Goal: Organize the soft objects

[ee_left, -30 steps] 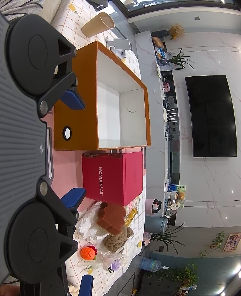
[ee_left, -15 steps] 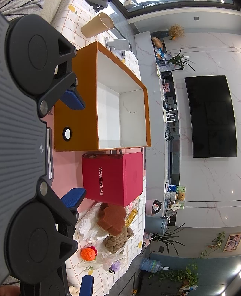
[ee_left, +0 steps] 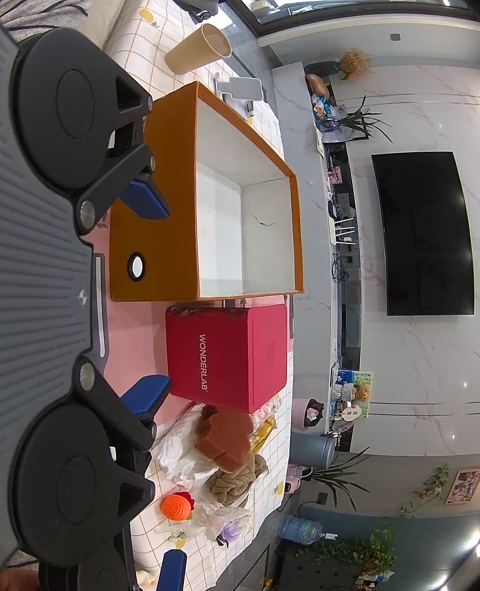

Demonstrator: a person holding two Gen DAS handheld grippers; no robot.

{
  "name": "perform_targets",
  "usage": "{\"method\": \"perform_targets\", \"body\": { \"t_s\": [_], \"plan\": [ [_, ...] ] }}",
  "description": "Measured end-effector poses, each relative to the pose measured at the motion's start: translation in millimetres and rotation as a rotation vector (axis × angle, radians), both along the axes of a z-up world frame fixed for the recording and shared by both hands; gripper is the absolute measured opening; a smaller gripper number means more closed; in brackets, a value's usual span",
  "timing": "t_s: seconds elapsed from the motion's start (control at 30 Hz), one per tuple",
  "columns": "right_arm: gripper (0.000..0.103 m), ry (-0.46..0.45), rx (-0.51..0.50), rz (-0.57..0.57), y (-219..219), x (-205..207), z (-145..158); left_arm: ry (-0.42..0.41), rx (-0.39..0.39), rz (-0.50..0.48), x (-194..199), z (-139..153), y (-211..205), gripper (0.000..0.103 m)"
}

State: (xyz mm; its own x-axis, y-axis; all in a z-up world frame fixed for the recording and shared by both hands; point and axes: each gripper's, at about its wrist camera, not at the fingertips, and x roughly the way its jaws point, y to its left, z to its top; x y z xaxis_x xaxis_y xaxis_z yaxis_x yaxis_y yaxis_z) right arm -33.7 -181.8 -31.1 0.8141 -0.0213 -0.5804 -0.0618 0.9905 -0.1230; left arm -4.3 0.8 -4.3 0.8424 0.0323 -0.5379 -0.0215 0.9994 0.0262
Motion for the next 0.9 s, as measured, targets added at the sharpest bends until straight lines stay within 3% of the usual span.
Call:
{"method": "perform_targets", "body": {
  "t_s": [0.43, 0.73, 0.9],
  "plan": [
    [0.100, -0.014, 0.036, -0.019, -4, 0, 2, -0.010, 0.026, -0.027, 4, 9, -5, 0.103],
    [0.100, 0.001, 0.171, -0.068, -40, 7, 10, -0.027, 0.073, -0.106, 20, 28, -35, 0.103],
    [0.100, -0.013, 0.129, -0.084, -64, 18, 15, -0.028, 0.086, -0.141, 34, 29, -60, 0.103]
  ]
}}
